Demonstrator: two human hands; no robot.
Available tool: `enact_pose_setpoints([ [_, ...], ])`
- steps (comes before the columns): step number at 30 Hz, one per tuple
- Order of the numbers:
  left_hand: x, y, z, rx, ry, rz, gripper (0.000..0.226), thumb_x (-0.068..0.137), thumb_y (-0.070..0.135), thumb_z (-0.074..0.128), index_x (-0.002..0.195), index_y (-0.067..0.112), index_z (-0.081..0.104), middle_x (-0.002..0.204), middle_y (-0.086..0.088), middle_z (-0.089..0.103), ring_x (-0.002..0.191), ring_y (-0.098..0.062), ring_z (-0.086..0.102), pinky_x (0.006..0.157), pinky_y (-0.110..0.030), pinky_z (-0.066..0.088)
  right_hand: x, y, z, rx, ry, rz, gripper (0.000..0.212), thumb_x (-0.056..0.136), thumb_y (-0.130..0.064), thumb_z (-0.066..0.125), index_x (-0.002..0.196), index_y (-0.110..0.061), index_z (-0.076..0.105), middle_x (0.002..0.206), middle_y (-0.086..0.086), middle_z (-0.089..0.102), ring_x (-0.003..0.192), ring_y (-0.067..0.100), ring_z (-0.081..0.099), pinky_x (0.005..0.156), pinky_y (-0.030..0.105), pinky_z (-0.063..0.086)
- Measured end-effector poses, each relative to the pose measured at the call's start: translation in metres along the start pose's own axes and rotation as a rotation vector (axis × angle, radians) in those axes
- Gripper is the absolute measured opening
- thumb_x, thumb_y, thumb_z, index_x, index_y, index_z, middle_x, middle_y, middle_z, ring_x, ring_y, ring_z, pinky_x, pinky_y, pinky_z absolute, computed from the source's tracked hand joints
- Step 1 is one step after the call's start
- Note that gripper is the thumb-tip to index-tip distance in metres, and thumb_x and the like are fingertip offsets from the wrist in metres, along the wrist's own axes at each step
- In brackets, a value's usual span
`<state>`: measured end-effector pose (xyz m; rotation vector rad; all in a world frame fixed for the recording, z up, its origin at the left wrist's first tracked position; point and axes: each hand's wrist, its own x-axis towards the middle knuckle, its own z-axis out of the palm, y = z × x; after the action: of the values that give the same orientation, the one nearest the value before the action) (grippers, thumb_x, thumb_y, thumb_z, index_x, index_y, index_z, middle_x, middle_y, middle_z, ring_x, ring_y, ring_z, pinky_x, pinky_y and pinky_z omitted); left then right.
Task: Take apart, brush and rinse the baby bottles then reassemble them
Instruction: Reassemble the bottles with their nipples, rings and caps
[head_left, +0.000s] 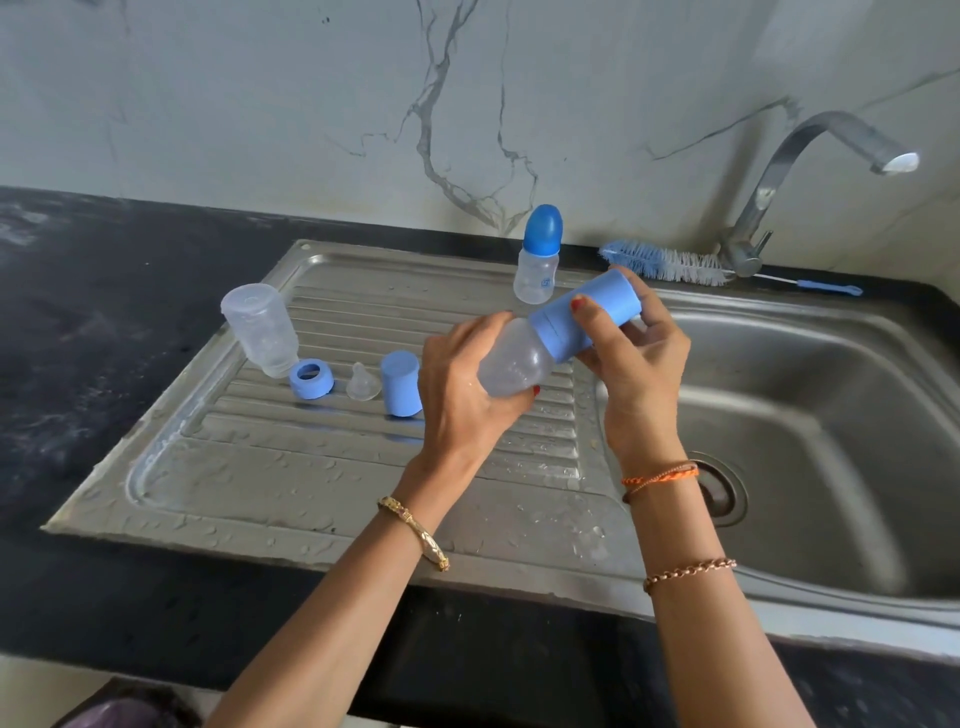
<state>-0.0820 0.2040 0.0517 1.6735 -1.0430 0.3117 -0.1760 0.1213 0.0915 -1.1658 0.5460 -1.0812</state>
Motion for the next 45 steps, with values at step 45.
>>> enact_pose_setpoints([
  [45, 0.146, -0.087, 0.039, -0.367, -0.232, -0.673, 0.040, 0.071, -0.009, 0.065, 0.103, 0.015, 0.057, 0.087, 0.002, 0.061, 0.081, -0.010, 0.059, 0.059, -0.015, 0.047, 0.138, 0.088, 0.075, -0.599, -0.277, -0.103, 0.056, 0.070, 0.002, 0.075, 0.122, -0.006, 0.055, 0.106, 0.002, 0.063, 0.096, 0.012, 0.058, 0.084, 0.014, 0.048],
])
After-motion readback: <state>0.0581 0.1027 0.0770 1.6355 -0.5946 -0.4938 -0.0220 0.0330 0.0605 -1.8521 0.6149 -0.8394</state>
